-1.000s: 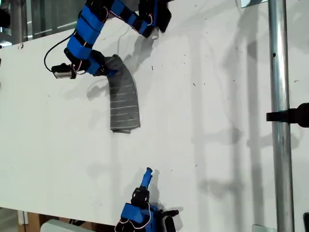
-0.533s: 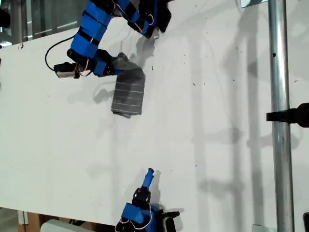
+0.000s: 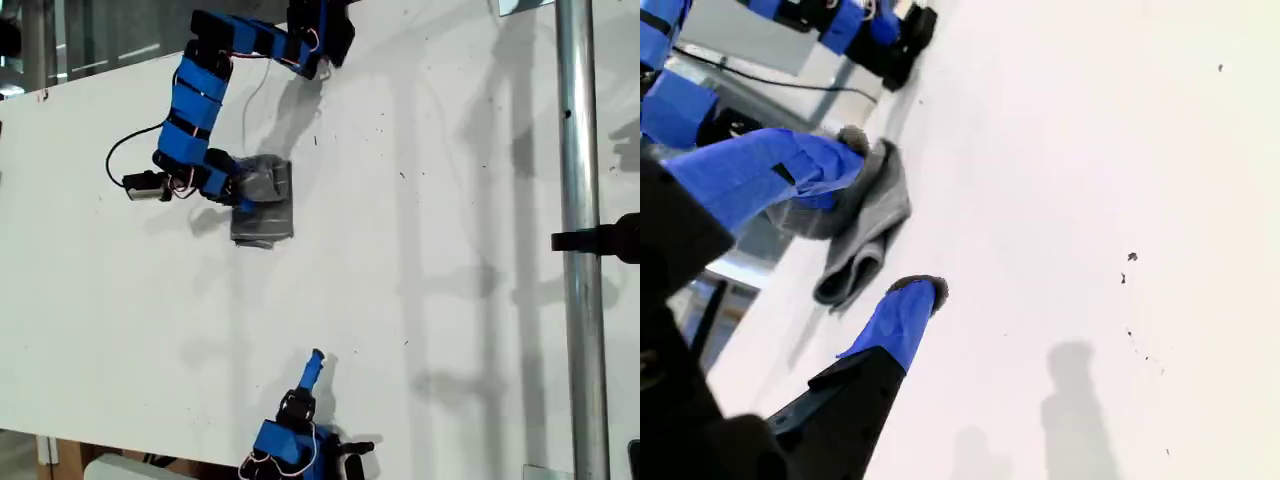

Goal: Grasp corners of a towel and fold twice.

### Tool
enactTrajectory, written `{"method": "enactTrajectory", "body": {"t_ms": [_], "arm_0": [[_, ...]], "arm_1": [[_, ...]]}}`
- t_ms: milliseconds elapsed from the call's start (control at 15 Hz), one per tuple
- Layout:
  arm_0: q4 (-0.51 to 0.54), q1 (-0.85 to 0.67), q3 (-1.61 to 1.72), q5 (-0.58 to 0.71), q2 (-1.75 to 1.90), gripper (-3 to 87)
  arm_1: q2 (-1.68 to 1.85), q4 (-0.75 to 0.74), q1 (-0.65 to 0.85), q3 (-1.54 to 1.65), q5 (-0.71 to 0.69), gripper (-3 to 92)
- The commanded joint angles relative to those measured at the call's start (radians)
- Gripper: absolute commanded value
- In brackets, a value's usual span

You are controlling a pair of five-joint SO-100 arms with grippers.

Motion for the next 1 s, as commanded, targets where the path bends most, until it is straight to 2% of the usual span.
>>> {"method": "enactTrajectory", "body": {"t_ms": [0,200,333,400,467,600,733,867,933], "arm_0": [[-0.012,0.006,-0.015,-0.012,0.005,23.8],[-0.018,0.002,-0.006,-0.012,0.005,23.9],[-0.018,-0.009,0.014,-0.018,0.005,23.9],[-0.020,-0.017,0.034,-0.026,0.005,23.8],[-0.028,-0.025,0.063,-0.037,0.005,23.1],[-0.034,-0.025,0.124,-0.098,0.005,21.4],[0.023,0.008,0.126,-0.143,0.005,20.7],[0.126,0.006,0.126,-0.216,0.005,19.7],[0.126,0.015,0.126,-0.124,0.005,17.3]], "arm_1": [[0.129,-0.106,0.011,-0.067,-0.029,23.5],[0.370,-0.229,0.075,-0.018,-0.034,21.1],[0.517,-0.202,0.132,0.086,-0.034,21.1],[0.594,-0.166,0.150,0.196,-0.020,19.2],[0.690,-0.164,0.140,0.341,-0.021,8.8],[0.945,-0.167,0.098,0.658,0.051,4.8],[1.272,-0.187,0.060,0.996,0.152,-0.3],[1.566,-0.189,0.018,1.266,0.245,-0.3],[1.621,-0.186,-0.017,1.322,0.273,-0.3]]}}
